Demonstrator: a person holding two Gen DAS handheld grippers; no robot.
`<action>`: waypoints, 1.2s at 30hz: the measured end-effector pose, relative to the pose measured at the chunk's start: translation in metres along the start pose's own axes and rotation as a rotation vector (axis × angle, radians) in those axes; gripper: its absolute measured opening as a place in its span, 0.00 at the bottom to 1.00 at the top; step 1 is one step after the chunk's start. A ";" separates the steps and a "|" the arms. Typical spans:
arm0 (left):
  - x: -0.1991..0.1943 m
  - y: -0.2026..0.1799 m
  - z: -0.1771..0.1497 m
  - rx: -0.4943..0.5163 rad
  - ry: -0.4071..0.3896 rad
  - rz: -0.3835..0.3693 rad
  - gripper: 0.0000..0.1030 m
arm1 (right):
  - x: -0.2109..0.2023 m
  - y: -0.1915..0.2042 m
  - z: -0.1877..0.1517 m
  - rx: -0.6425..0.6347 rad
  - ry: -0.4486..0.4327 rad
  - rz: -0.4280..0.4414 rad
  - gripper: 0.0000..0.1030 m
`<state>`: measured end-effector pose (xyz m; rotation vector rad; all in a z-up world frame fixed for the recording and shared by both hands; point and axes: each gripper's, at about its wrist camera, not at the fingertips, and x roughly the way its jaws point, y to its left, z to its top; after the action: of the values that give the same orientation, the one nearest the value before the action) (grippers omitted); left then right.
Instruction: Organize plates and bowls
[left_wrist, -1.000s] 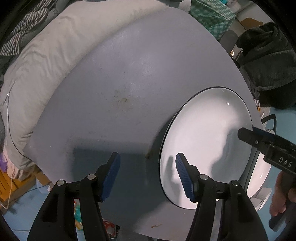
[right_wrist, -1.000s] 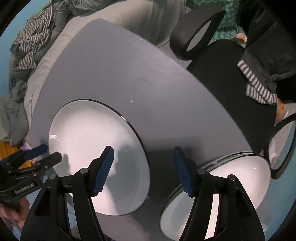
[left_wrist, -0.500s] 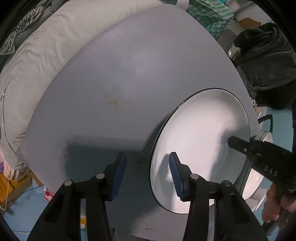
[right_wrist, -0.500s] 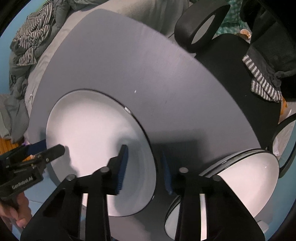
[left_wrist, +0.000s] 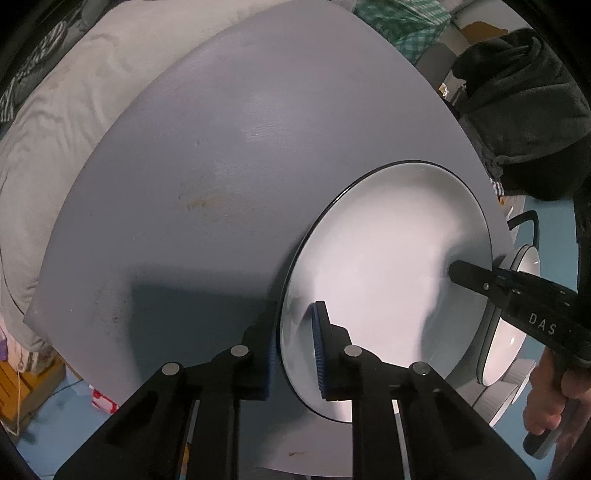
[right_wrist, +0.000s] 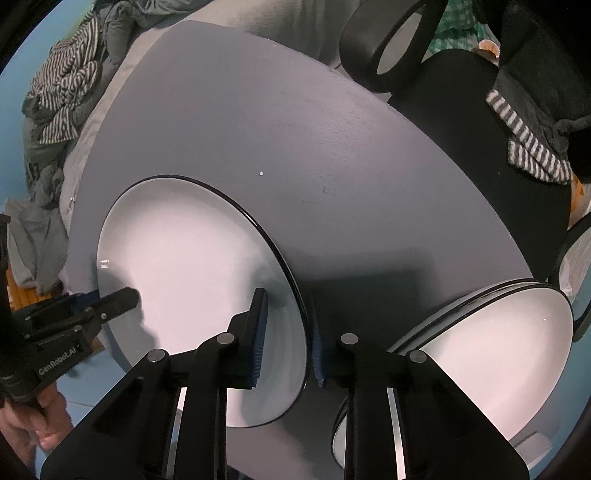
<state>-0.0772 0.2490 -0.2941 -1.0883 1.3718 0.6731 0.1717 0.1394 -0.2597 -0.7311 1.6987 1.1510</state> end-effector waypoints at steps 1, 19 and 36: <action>0.000 0.000 0.000 -0.005 0.004 0.002 0.16 | 0.000 0.000 0.000 0.000 -0.003 -0.001 0.20; -0.005 -0.019 -0.003 0.022 0.025 0.039 0.17 | -0.007 -0.005 -0.008 0.052 -0.016 0.025 0.18; -0.032 -0.058 -0.011 0.119 0.009 0.029 0.17 | -0.044 -0.021 -0.031 0.104 -0.061 0.036 0.18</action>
<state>-0.0345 0.2233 -0.2499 -0.9796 1.4188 0.6002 0.1960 0.1019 -0.2235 -0.5977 1.7130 1.0895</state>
